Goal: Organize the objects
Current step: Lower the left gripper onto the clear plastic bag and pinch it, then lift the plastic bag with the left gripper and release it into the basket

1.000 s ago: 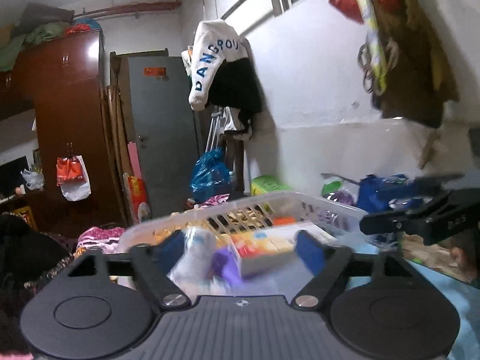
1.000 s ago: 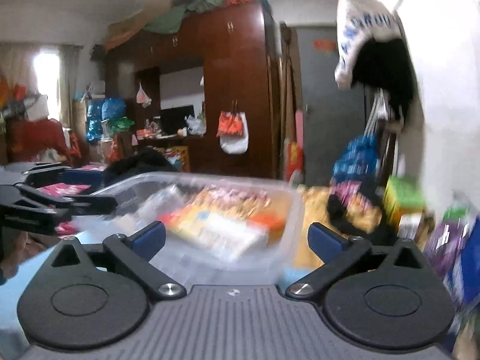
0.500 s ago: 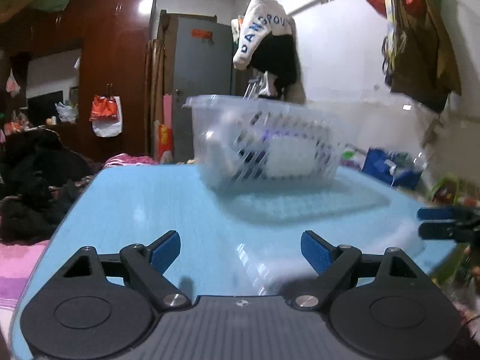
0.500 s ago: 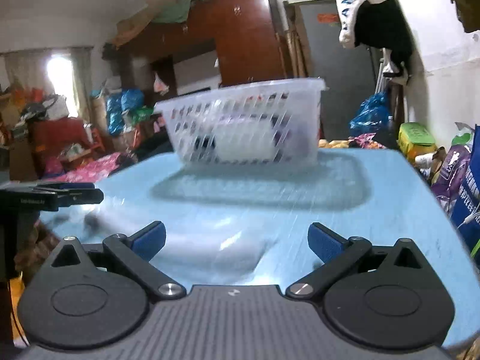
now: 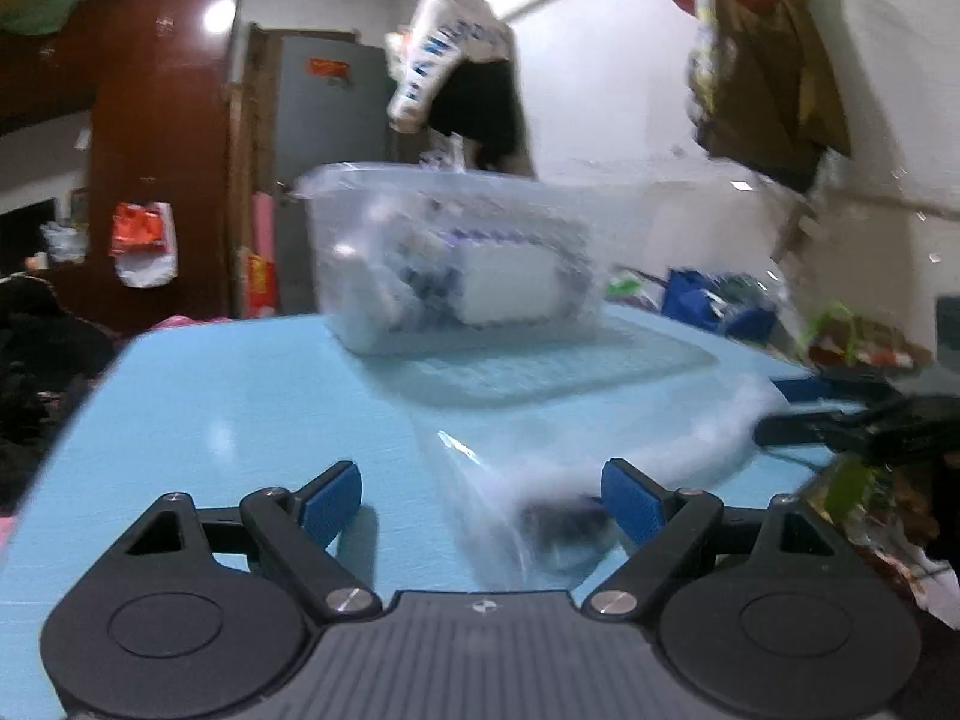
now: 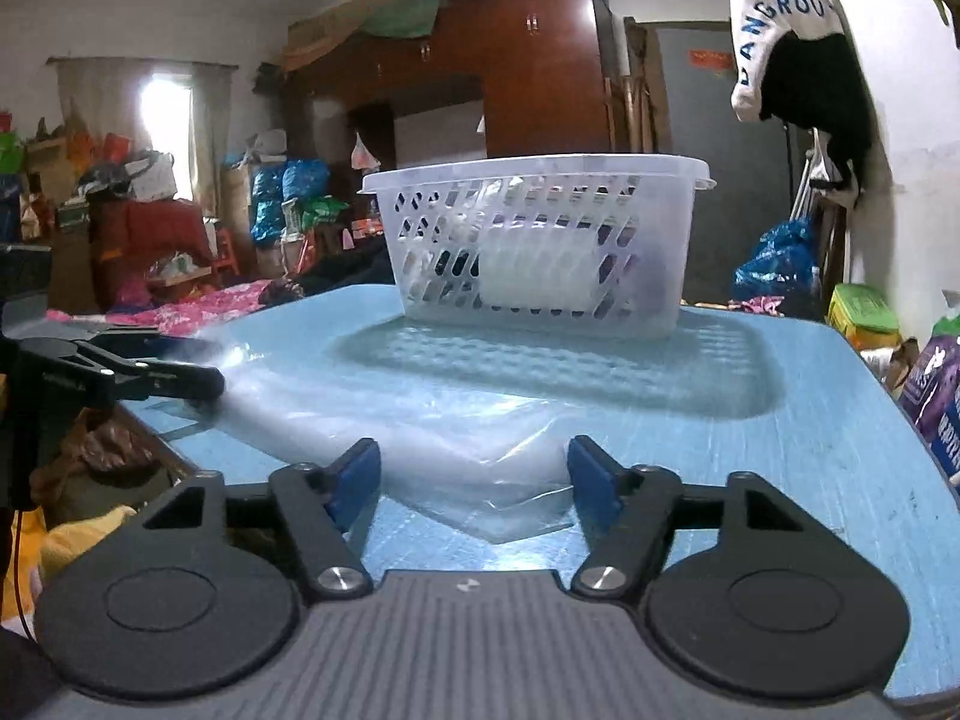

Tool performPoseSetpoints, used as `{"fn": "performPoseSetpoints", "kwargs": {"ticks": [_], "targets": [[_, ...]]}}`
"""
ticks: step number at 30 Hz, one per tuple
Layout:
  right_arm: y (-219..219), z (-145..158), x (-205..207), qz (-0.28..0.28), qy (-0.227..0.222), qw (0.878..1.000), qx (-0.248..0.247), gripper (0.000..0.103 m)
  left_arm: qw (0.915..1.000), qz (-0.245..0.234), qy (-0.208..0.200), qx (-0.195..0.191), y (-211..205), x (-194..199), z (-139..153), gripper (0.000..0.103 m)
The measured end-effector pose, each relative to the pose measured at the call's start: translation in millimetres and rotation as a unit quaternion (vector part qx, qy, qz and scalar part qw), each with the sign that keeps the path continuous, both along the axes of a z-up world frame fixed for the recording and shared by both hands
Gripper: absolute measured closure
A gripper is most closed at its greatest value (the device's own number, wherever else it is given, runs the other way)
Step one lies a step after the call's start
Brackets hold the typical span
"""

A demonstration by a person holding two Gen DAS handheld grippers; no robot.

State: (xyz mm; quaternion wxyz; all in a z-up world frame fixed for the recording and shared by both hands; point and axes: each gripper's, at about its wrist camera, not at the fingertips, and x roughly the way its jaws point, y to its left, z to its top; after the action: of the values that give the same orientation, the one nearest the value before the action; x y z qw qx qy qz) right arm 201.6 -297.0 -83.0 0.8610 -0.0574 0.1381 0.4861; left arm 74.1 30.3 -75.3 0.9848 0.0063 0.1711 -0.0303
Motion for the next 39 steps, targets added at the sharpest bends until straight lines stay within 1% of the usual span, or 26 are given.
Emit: {"fn": "performPoseSetpoints", "kwargs": {"ticks": [1,2,3,4,5,6,8,10,11,12,16,17,19,22,27,32,39], "targets": [[0,0,-1,0.000,-0.004,1.000,-0.002,0.037,0.9998,0.003,-0.002,0.019,-8,4,-3,0.013],[0,-1,-1,-0.002,-0.007,1.000,-0.004,0.039,0.9996,0.006,-0.008,0.027,-12,5,-4,0.017],[-1,-1,0,-0.002,-0.008,1.000,-0.003,0.044,0.9998,-0.001,-0.008,0.017,-12,7,-3,0.030],[-2,-1,1,0.001,-0.008,1.000,-0.001,0.051,0.9998,-0.008,-0.009,0.013,-11,6,-2,0.040],[-4,-2,2,0.002,-0.006,1.000,0.001,0.053,0.9998,-0.010,-0.008,0.014,-12,6,-1,0.048],[-4,-2,3,0.002,-0.006,1.000,0.001,0.055,0.9998,-0.010,-0.008,0.012,-12,6,0,0.051],[-4,-2,4,0.003,-0.008,1.000,0.002,0.060,0.9998,-0.015,-0.011,0.010,-12,5,-1,0.054],[-5,-1,5,0.003,-0.007,1.000,0.004,0.068,0.9997,-0.021,-0.013,0.000,-10,5,-1,0.059],[-5,-1,6,0.004,-0.006,1.000,0.005,0.069,0.9995,-0.026,-0.013,-0.009,-8,4,0,0.065],[-6,-1,7,0.006,-0.003,1.000,0.006,0.071,0.9994,-0.029,-0.015,-0.015,-6,4,0,0.067],[-5,0,8,0.009,-0.003,1.000,0.006,0.074,0.9993,-0.030,-0.020,-0.014,-7,4,1,0.070],[-5,-1,8,0.012,-0.002,1.000,0.007,0.075,0.9992,-0.031,-0.021,-0.014,-7,3,1,0.073],[-6,0,9,0.016,0.001,1.000,0.010,0.081,0.9990,-0.035,-0.022,-0.020,-5,3,1,0.073],[-6,1,7,0.017,-0.002,1.000,0.015,0.083,0.9988,-0.035,-0.025,-0.025,-3,4,3,0.075],[-9,4,6,0.013,-0.005,1.000,0.022,0.084,0.9984,-0.035,-0.034,-0.030,-1,4,6,0.076],[-12,13,8,0.007,-0.009,0.999,0.032,0.084,0.9976,-0.039,-0.049,-0.030,-3,7,16,0.078],[-11,37,16,0.000,-0.022,0.999,0.042,0.084,0.9964,-0.042,-0.066,-0.033,1,21,38,0.081]]}}
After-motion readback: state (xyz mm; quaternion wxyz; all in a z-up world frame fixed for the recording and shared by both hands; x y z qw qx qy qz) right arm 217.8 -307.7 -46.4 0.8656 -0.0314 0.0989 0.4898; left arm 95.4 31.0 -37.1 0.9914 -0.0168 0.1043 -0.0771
